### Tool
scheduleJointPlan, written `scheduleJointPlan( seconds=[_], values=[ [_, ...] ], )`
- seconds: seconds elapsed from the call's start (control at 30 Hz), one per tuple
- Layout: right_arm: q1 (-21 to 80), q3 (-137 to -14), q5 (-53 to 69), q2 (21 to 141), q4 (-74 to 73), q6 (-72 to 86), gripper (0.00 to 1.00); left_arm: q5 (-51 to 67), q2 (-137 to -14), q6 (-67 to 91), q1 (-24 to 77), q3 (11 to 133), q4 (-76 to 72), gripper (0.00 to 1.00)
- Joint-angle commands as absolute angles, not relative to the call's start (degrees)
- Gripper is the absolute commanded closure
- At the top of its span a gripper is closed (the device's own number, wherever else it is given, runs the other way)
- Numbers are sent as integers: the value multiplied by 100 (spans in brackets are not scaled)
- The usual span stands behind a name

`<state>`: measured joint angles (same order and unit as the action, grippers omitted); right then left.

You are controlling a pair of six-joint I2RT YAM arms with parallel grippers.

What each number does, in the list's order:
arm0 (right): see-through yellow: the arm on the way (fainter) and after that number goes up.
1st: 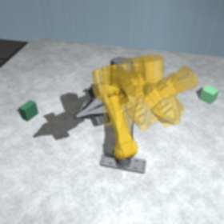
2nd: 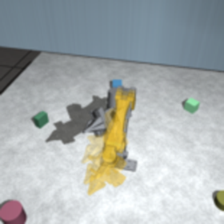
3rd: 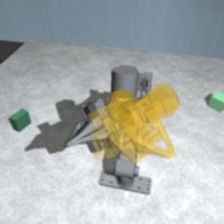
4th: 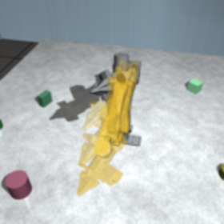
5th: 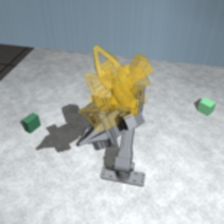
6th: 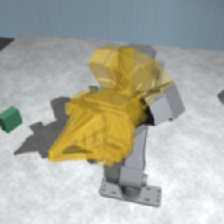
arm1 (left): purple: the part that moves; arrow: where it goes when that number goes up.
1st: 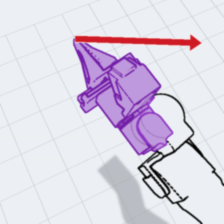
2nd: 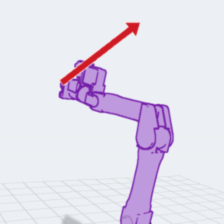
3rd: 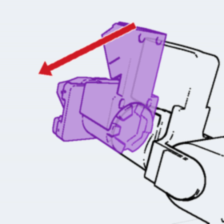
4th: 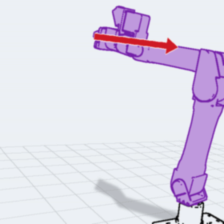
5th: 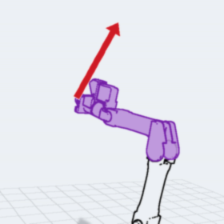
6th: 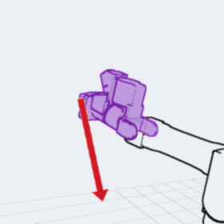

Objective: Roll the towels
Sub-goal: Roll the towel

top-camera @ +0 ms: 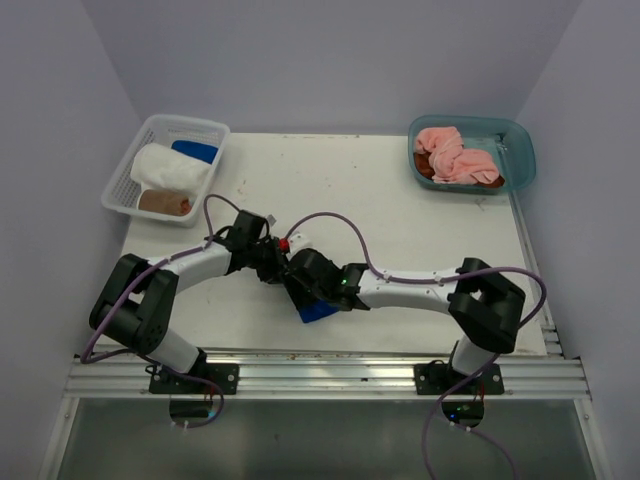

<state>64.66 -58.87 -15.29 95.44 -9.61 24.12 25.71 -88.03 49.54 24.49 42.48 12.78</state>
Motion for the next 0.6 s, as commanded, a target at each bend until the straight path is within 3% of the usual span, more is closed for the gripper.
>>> scheduleJointPlan(
  seconds=[0.0,0.27,0.47,0.5,0.57],
  values=[
    [6521,-6283,-1811,9860,-1072,2127,41,2558,-8666,5071,2435,4219,1283,85],
    [6530,-6451,-1723,10292,-817,2224,53,2637,-8666,5071,2443,4166,1222,85],
    [6399,-6303,-1293,10345,-520,2566,83,2760,-8649,5089,2435,4140,1186,85],
    [6294,-6215,-1057,10275,-405,2645,94,2768,-8622,5098,2443,4140,1187,84],
    [6162,-5926,-889,10064,-89,2847,100,2769,-8534,5115,2443,4157,1195,78]
  ],
)
